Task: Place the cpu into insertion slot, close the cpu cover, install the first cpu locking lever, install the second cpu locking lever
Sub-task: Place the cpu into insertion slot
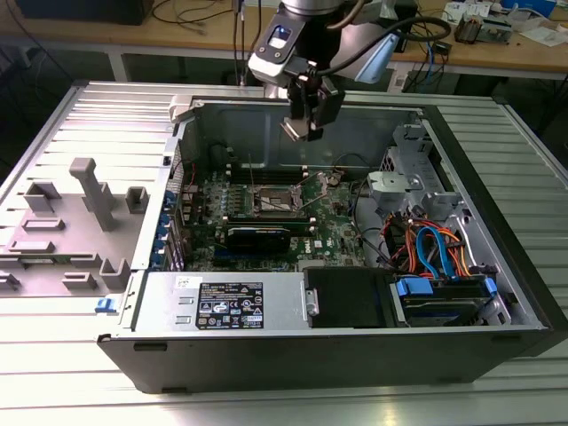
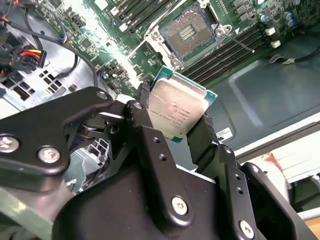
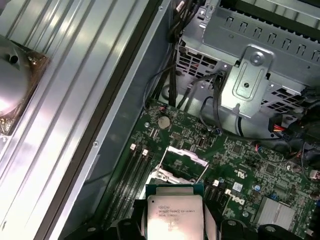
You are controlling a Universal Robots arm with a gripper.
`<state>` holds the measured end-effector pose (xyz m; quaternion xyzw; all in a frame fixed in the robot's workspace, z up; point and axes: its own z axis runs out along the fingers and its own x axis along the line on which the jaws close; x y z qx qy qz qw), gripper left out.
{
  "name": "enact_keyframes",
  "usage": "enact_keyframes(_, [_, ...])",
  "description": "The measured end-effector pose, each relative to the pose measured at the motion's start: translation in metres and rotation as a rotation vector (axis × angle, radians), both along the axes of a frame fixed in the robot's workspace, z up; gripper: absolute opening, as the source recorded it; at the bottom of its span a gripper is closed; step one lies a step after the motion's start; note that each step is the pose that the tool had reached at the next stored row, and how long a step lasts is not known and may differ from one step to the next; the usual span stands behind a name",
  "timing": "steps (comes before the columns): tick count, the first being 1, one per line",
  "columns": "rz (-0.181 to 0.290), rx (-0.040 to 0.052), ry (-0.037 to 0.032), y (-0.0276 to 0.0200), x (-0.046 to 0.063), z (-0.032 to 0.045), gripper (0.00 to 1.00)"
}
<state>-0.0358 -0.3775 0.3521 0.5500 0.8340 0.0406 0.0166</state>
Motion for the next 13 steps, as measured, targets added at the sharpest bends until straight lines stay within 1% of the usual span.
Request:
enact_keyframes(2, [-0.037, -0.0012, 0.0000, 0.0000, 0.0000, -0.0008, 0.54])
enact_keyframes(3, [-0.073, -0.0030, 0.0000, 0.0000, 0.0000, -0.0016, 0.54])
enact_keyframes(4, [-0.094, -0.0045, 0.0000, 0.0000, 0.0000, -0.0020, 0.54])
enact_keyframes(10, [-0.174, -0.0074, 0.0000, 0.0000, 0.0000, -0.0034, 0.54])
enact_keyframes(13, [-0.239, -0.0087, 0.0002, 0.0000, 0.0000, -0.0045, 0.54])
